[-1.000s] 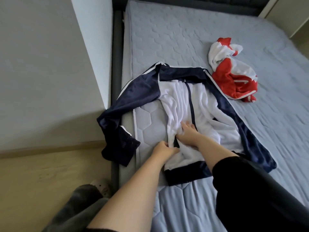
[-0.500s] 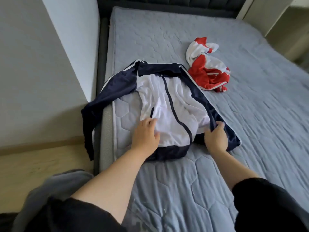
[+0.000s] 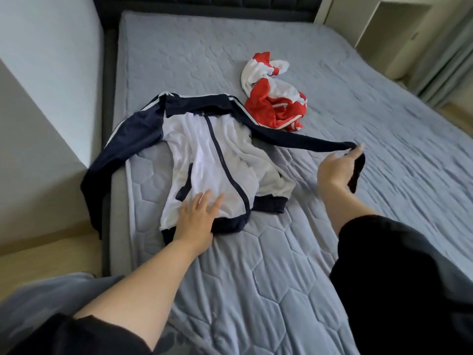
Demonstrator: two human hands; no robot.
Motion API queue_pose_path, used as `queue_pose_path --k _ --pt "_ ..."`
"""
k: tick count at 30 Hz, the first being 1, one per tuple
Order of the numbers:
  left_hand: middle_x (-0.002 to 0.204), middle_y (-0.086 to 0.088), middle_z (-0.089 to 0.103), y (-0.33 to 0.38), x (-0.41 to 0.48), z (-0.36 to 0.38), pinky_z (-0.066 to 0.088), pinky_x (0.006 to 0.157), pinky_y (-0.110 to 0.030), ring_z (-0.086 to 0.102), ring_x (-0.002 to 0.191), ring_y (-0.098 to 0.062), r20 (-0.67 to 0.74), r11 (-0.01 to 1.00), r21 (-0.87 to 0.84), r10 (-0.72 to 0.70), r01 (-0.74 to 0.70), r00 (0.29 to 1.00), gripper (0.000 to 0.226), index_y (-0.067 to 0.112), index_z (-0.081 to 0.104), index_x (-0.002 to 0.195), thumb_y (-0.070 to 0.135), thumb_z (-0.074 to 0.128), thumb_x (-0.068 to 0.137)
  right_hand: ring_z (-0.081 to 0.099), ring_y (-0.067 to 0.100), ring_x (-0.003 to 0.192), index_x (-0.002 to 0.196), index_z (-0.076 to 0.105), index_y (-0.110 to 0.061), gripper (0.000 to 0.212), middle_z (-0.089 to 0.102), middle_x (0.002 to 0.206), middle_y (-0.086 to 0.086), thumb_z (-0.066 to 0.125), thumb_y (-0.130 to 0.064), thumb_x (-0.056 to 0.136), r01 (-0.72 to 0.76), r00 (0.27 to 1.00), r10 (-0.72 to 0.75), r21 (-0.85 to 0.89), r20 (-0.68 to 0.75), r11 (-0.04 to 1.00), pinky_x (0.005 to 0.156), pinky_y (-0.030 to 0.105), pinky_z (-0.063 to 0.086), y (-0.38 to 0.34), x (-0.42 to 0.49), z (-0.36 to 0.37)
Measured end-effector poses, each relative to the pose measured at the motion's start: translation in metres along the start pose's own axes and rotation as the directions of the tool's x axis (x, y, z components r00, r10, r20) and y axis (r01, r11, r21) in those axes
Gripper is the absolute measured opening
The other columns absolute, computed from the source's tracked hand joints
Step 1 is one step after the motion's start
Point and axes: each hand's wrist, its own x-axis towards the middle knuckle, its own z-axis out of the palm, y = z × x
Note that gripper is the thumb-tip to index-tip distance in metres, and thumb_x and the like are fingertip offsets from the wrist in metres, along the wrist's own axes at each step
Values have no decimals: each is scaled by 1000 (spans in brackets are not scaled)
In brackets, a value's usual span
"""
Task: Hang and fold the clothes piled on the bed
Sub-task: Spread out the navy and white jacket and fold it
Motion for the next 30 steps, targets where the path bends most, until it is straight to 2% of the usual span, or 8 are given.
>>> queue_pose_path --k 3,7,11,14,18,21,25,30 --pt "157 -6 -1 -3 1 0 23 115 -43 10 143 -28 66 992 -126 -19 28 998 94 29 -4 152 23 61 85 50 33 120 143 31 -8 51 45 140 19 45 -23 96 -142 961 202 -288 190 947 96 36 39 32 -9 13" --pt "158 -6 4 -11 2 1 22 116 -37 12 144 -26 96 957 -287 -16 43 995 93 30 -2 152 16 59 84 55 24 67 96 53 -10 36 56 86 11 59 -45 89 -553 578 642 -337 504 762 58 28 42 64 -61 27" --pt "157 0 1 -16 -4 3 29 112 -41 9 145 -23 179 986 -143 111 -86 977 101 33 -5 151 7 61 79 56 21 72 93 61 -11 15 61 88 10 63 -25 88 -560 686 493 -44 535 827 60 30 46 72 -70 35" --pt "150 -2 14 -16 -9 1 45 94 -36 27 134 -24 123 996 -59 67 -61 990 104 36 -6 150 2 59 77 63 23 78 94 58 -9 12 64 90 10 62 -19 88 -728 669 542 302 510 615 64 35 54 63 -44 23" --pt "135 0 32 -19 -6 -14 49 72 -33 53 92 -23 95 930 -364 -16 50 995 96 40 -4 150 7 53 81 59 24 89 102 53 -12 21 58 94 10 64 -24 87 -722 678 671 444 300 531 61 31 55 71 -16 -2" --pt "143 5 43 -21 -7 -20 45 91 -32 52 115 -28 144 908 -419 40 24 989 80 40 18 149 9 48 82 62 25 94 114 54 -14 36 60 109 7 63 -37 88 -761 642 676 403 361 508 82 40 55 87 -38 -10" --pt "133 9 53 -17 -12 -27 43 91 -29 51 118 -21 287 960 -264 169 -91 943 58 34 54 130 7 45 79 59 22 101 102 55 -19 9 51 101 -2 47 -22 99 -814 570 606 280 554 509 78 21 50 95 -79 -8" --pt "97 -2 59 -8 -11 -40 34 62 -30 55 80 -27 285 980 12 186 -198 940 24 19 62 86 5 46 76 58 25 80 105 53 -10 21 57 85 4 55 -8 84 -589 795 556 87 242 803 65 34 52 94 -85 -13"
